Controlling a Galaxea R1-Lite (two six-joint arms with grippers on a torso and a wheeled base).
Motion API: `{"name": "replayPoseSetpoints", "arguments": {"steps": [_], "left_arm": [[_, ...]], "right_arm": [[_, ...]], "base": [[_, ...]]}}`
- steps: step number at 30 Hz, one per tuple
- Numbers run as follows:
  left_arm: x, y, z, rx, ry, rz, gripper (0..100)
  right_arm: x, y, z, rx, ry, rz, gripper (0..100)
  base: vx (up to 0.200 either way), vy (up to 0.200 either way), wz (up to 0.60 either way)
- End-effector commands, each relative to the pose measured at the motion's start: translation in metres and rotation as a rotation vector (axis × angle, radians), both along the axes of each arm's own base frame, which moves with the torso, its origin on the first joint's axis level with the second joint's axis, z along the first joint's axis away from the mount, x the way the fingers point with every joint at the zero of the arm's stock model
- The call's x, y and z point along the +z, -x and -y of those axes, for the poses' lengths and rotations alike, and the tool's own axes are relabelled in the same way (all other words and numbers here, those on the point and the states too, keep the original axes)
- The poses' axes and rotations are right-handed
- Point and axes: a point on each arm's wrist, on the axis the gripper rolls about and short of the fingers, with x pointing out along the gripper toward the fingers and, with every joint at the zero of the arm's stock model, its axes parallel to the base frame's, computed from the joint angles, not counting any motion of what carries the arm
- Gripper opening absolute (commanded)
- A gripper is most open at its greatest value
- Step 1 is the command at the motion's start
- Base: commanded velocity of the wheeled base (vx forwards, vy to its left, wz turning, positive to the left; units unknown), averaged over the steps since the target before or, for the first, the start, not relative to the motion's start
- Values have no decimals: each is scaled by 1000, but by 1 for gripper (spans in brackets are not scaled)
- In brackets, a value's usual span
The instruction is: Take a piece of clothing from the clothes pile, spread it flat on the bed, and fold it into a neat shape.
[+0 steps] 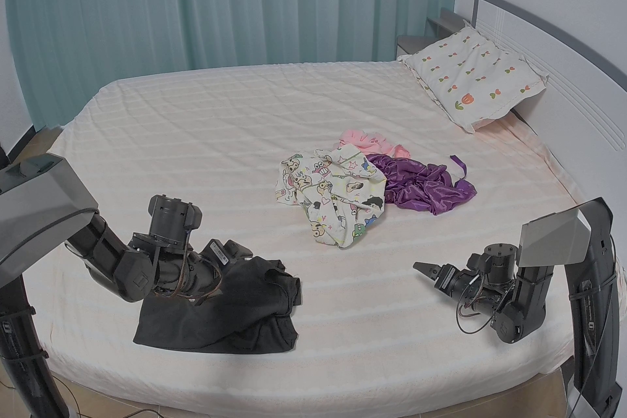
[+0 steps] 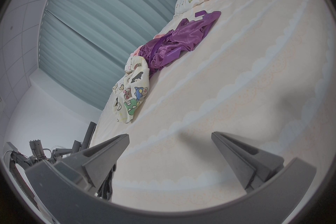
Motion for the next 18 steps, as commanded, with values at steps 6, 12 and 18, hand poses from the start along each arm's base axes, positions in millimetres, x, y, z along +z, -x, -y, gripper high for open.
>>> {"name": "replayPoseSetpoints", "arguments": {"steps": [6,12,18], "left_arm": [[-29,5,-19,38,-7,-104,100],[-33,5,-19,37,7,-52,100],[-34,3,-19,55,4,-38,100]], "right_arm": [[-1,1,0,3,0,-4,100],[-1,4,-4,15,2,-9,100],[-1,4,-5,18,4,-7,100]], "base": [[-67,0,0],[0,0,0],[0,0,0]]}}
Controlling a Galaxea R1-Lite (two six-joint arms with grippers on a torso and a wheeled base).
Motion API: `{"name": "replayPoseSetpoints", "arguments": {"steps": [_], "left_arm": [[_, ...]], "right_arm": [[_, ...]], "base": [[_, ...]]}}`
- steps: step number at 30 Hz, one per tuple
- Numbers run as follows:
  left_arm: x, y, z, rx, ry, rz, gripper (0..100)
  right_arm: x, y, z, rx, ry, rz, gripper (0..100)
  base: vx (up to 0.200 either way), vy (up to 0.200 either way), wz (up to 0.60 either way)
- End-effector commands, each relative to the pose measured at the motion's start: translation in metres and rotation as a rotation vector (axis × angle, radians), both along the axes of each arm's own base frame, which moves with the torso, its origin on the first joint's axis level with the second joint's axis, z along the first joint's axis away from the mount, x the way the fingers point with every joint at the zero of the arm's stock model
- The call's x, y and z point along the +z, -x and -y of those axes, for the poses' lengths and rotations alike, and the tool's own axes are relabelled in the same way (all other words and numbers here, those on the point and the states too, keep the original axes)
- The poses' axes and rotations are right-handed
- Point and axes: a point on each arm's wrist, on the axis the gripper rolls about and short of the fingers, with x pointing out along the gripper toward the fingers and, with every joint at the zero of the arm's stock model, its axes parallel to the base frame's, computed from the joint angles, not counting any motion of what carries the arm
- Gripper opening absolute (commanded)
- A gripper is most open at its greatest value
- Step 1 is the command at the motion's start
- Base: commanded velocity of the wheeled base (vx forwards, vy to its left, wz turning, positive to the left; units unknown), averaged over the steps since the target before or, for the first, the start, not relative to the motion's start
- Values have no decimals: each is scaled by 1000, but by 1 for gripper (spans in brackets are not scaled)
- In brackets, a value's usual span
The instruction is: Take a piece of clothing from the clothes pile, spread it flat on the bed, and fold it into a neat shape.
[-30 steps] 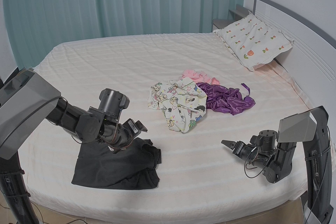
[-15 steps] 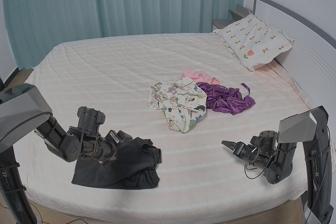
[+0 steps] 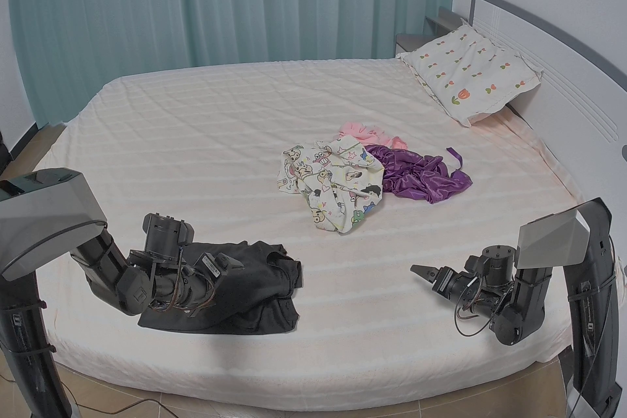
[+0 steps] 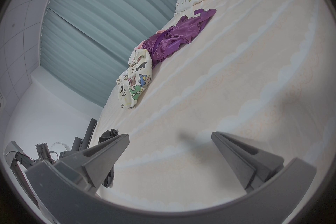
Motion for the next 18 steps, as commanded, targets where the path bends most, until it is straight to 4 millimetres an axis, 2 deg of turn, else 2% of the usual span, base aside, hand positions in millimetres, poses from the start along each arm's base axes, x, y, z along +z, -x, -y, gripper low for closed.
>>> {"name": "replayPoseSetpoints", "arguments": {"steps": [1,2,13,18], "left_arm": [[-4,0,-2,7,-1,-15,100],[-4,0,-2,7,-1,-15,100],[-4,0,-5,12,8,-17,100],[-3,-1,-5,30,25,-21,100]], "right_arm": [[-1,0,-1,2,-1,-2,100],[-1,0,-1,2,-1,-2,100],[-1,1,-1,1,0,1,100],[-2,3,-9,25,-1,2,100]], "base": [[0,0,0],[0,0,0],[0,200,0],[0,200,0]]}}
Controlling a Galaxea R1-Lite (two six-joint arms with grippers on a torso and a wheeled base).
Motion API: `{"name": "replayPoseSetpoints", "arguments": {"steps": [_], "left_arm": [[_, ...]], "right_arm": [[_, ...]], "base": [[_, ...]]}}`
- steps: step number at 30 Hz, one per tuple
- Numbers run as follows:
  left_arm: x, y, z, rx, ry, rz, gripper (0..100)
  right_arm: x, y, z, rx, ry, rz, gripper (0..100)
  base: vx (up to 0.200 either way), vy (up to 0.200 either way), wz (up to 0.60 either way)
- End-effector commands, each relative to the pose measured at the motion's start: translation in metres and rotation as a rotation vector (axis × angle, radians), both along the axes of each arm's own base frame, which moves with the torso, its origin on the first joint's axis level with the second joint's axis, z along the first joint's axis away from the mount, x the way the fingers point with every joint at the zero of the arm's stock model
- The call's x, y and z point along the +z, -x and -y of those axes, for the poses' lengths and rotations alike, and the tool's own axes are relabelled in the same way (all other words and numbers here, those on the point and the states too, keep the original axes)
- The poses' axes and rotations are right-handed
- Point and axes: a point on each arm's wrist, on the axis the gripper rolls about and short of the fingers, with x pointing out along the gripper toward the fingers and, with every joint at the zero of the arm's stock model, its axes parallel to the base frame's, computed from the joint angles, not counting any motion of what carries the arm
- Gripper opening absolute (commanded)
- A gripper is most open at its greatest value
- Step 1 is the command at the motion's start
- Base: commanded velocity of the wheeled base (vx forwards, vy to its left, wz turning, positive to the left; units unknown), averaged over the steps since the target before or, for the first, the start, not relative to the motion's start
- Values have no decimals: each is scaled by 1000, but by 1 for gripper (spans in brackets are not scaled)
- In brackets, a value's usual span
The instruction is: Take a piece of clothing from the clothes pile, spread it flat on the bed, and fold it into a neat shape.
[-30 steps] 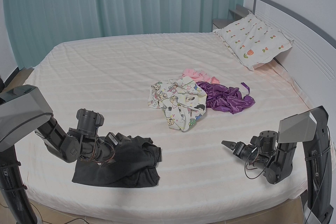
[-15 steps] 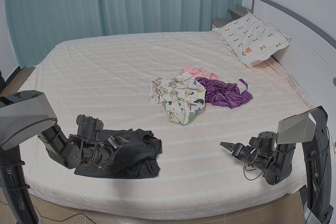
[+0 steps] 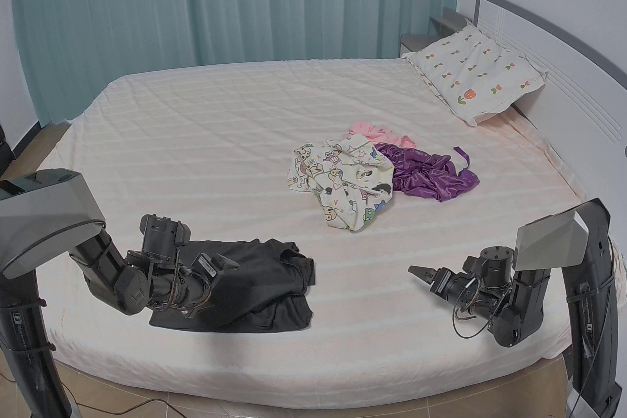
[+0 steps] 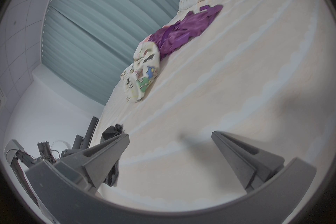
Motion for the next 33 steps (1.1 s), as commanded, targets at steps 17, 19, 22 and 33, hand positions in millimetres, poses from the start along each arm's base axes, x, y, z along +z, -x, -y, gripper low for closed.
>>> {"name": "replayPoseSetpoints", "arguments": {"steps": [17,19,22,33], "left_arm": [[0,-2,0,13,15,0,100],[0,-2,0,13,15,0,100],[0,-2,0,13,15,0,100],[-2,0,0,10,13,19,100]], "right_arm": [[17,5,-49,110,20,112,100],[21,7,-51,120,18,120,100],[20,7,-60,145,26,124,100],[27,-35,-91,193,57,155,100]], "base": [[0,200,0],[0,200,0],[0,200,0],[0,18,0]]}}
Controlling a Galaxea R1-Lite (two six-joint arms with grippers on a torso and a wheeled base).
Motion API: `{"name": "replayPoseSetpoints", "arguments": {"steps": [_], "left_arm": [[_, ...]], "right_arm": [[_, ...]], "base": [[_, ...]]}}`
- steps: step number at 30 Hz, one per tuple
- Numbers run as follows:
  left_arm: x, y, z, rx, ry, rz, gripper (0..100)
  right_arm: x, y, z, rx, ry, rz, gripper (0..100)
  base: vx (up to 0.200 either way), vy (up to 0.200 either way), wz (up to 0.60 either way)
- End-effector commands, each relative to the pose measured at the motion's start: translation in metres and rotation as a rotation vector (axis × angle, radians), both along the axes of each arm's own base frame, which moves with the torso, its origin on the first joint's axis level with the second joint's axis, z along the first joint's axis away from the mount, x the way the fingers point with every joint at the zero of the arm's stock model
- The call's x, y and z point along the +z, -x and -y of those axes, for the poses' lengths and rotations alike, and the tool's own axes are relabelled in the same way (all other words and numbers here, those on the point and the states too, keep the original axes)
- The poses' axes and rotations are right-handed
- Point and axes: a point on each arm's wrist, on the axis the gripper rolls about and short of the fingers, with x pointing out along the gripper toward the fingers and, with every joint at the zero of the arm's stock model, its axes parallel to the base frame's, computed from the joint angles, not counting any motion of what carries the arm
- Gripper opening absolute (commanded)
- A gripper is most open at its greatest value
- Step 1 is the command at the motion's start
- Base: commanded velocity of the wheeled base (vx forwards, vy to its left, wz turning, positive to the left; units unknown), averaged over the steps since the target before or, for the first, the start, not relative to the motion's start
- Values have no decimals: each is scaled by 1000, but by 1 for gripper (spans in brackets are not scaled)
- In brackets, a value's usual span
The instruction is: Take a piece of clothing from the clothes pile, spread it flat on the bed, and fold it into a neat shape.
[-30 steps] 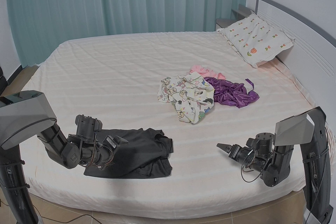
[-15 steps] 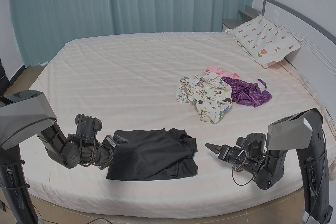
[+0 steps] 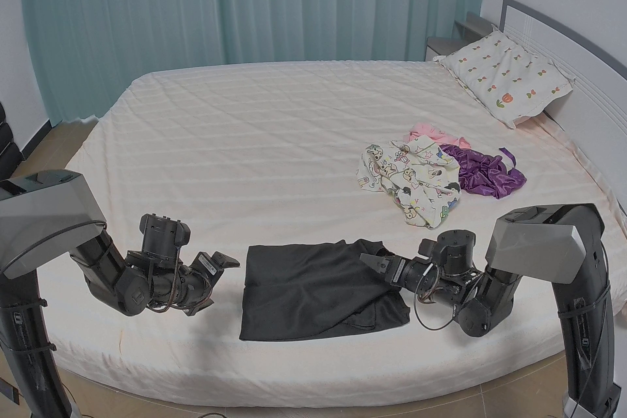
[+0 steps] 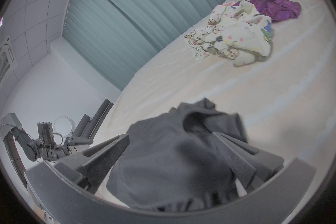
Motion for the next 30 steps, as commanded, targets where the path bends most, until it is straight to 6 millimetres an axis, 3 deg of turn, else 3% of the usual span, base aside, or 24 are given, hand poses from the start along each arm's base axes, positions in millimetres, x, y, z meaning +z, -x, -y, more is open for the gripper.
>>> {"name": "replayPoseSetpoints", "arguments": {"steps": [1,14,15,30], "left_arm": [[-3,2,0,-2,-4,-1,100],[-3,2,0,0,-9,0,100],[-3,2,0,0,-9,0,100],[-3,1,0,1,-10,4,100]], "right_arm": [[1,-12,-15,16,-20,14,100],[-10,-29,-14,-13,-46,20,100],[-10,-29,-14,-13,-46,20,0],[-7,-79,14,-213,-174,-102,0]], "base": [[0,0,0],[0,0,0],[0,0,0],[0,0,0]]}}
